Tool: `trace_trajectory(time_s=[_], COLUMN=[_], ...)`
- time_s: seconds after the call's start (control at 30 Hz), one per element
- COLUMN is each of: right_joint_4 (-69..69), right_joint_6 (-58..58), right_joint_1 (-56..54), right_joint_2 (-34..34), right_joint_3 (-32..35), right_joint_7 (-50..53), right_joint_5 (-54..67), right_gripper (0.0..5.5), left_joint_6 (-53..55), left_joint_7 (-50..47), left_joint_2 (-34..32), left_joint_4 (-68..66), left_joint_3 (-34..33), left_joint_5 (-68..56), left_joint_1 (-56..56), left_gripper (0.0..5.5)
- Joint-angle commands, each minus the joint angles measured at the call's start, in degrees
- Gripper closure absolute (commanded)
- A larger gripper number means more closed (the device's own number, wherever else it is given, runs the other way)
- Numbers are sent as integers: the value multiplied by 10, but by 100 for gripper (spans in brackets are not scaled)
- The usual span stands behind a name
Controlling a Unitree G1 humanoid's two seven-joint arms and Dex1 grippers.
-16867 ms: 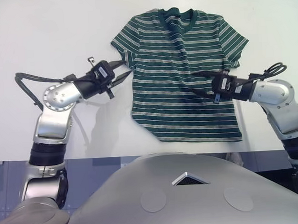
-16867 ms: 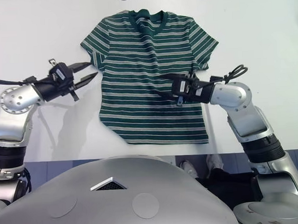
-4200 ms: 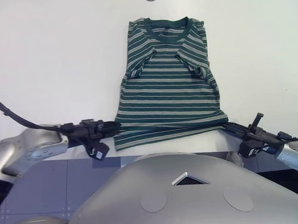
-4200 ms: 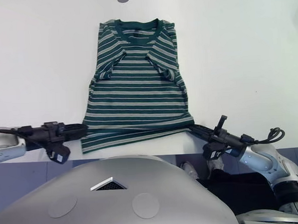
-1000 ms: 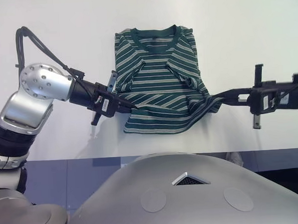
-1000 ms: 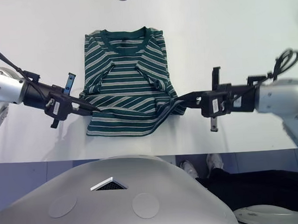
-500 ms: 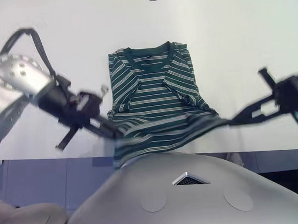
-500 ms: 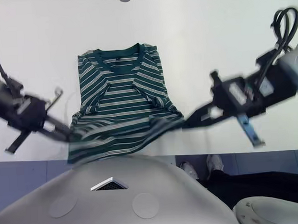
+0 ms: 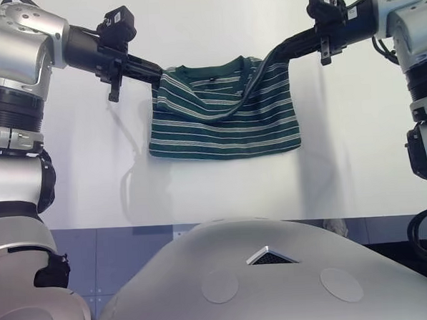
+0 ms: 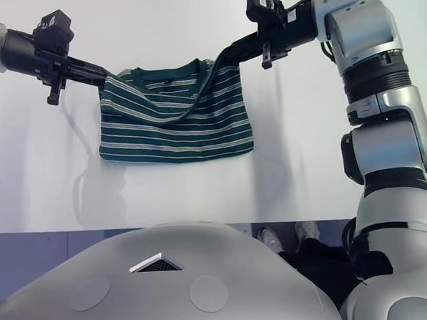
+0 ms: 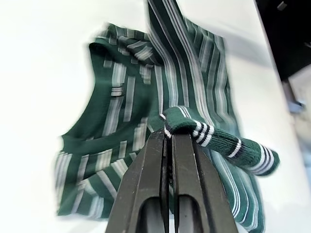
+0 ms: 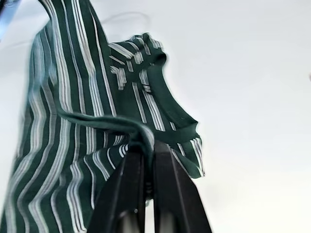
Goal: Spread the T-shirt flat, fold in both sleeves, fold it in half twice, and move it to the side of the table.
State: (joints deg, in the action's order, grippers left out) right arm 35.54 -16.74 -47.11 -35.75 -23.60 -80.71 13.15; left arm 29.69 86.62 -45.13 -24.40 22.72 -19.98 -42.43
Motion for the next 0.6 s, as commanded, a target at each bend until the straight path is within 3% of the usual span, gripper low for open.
trace_trajectory(time_s=[0.03, 0.2, 0.33, 0.6], right_joint_4=[64, 121, 120, 219], right_joint_6=[41, 65, 62, 130], right_joint_1=[-2, 35, 75, 46], right_joint_2=[53, 98, 96, 123], right_joint_3=[25, 64, 100, 137], right_joint_7=[47, 118, 133, 241], right_joint_5=[-25, -38, -34, -80], right_gripper=[550, 550, 550, 550], left_joint_6=[40, 142, 193, 198], left_joint_7=[-111, -222, -186, -243], left_joint_2=[22, 13, -37, -4], left_joint_4=[-25, 102, 215, 193], left_joint_3=[-33, -103, -143, -161], left_joint_5=[43, 27, -27, -19], left_joint_1=[-6, 110, 205, 181], left_gripper=[548, 548, 548, 548])
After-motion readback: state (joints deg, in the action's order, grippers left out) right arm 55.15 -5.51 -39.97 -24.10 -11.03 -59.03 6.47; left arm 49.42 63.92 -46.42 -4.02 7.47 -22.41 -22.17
